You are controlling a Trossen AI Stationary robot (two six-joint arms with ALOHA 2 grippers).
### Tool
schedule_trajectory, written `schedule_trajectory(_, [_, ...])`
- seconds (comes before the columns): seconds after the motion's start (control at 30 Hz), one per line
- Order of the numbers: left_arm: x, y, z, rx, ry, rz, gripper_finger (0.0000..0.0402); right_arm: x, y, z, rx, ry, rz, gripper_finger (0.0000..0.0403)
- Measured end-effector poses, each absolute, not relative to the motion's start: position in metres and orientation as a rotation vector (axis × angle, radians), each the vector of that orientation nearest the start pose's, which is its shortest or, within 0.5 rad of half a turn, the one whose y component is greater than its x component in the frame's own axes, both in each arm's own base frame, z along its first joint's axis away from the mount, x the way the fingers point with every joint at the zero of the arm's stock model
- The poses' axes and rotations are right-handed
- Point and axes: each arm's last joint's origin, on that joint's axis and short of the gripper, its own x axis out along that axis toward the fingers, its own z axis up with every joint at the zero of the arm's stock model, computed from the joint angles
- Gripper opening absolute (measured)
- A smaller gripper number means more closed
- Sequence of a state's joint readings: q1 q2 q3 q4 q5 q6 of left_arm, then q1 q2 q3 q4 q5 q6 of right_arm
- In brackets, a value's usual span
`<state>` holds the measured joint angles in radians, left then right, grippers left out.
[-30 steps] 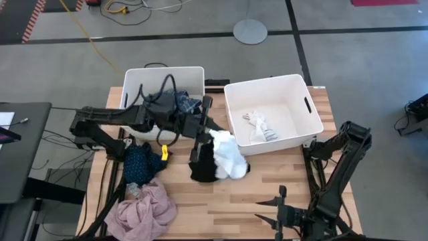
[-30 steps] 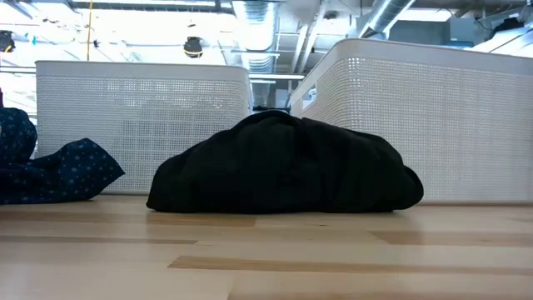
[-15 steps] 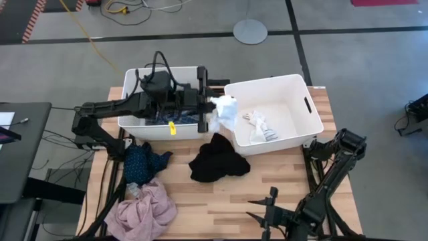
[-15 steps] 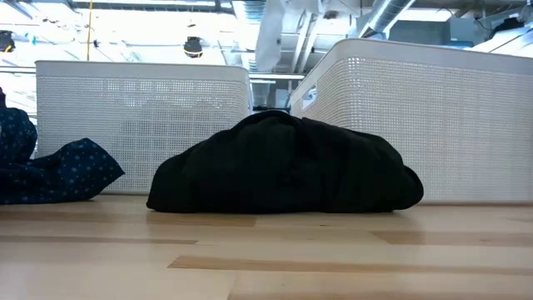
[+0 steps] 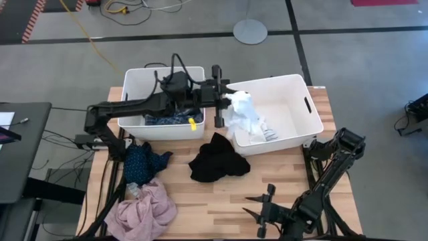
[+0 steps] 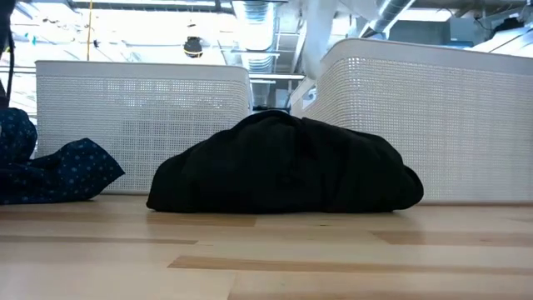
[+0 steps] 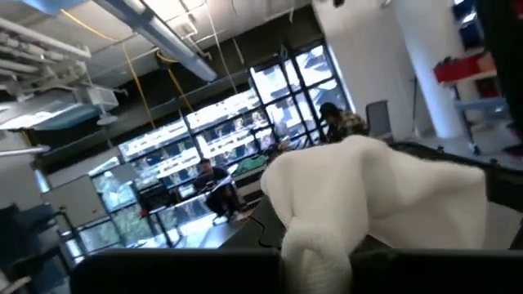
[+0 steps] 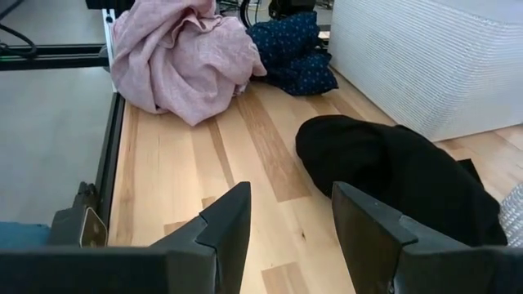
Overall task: Sort clothes
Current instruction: Put the white socks into the right laundry bin
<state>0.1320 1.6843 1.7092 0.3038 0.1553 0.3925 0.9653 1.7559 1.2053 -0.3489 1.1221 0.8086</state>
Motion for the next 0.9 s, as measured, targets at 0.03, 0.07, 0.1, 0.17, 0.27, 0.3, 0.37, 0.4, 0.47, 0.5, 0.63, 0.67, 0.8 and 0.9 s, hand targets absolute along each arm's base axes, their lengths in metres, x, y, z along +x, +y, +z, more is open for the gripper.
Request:
schedule_trajectory(0.03, [0.386,0.049,0.459,0.427,-0.322,0.039,0.0002,0.226,0.280,0.223,0.016,0.350,-0.305,0.0187])
schedule_trajectory(0.07, [0.390,0.051,0.454,0.422,-0.305,0.038,0.0002,0.226,0.280,0.223,0.016,0.350,-0.304,0.0187])
schedule_trajectory(0.1, [0.395,0.053,0.448,0.420,-0.286,0.039,0.0002,0.225,0.280,0.223,0.015,0.350,-0.305,0.0187])
schedule_trajectory(0.17, [0.405,0.059,0.436,0.415,-0.246,0.042,0.0002,0.225,0.280,0.223,0.017,0.350,-0.304,0.0187])
schedule_trajectory(0.27, [0.416,0.069,0.419,0.387,-0.181,0.047,0.0002,0.225,0.281,0.223,0.019,0.349,-0.301,0.0185])
schedule_trajectory(0.3, [0.419,0.073,0.413,0.379,-0.155,0.049,0.0002,0.225,0.281,0.223,0.020,0.349,-0.301,0.0185])
schedule_trajectory(0.37, [0.426,0.080,0.399,0.362,-0.102,0.052,0.0002,0.225,0.281,0.223,0.024,0.347,-0.301,0.0184])
schedule_trajectory(0.4, [0.429,0.084,0.393,0.352,-0.079,0.049,0.0002,0.225,0.281,0.223,0.025,0.347,-0.302,0.0184])
schedule_trajectory(0.47, [0.436,0.090,0.379,0.322,-0.027,0.040,0.0002,0.225,0.281,0.223,0.026,0.347,-0.301,0.0184])
schedule_trajectory(0.5, [0.439,0.094,0.372,0.311,-0.003,0.041,0.0002,0.225,0.281,0.223,0.028,0.346,-0.301,0.0184])
schedule_trajectory(0.63, [0.446,0.105,0.349,0.280,0.106,0.045,0.0002,0.225,0.281,0.223,0.028,0.345,-0.301,0.0184])
schedule_trajectory(0.67, [0.448,0.108,0.343,0.274,0.133,0.045,0.0002,0.225,0.281,0.223,0.029,0.345,-0.301,0.0184])
schedule_trajectory(0.8, [0.450,0.115,0.326,0.232,0.226,0.048,0.0009,0.225,0.281,0.224,0.030,0.345,-0.300,0.0184])
schedule_trajectory(0.9, [0.449,0.116,0.322,0.230,0.274,0.057,0.0034,0.225,0.281,0.224,0.029,0.345,-0.300,0.0184])
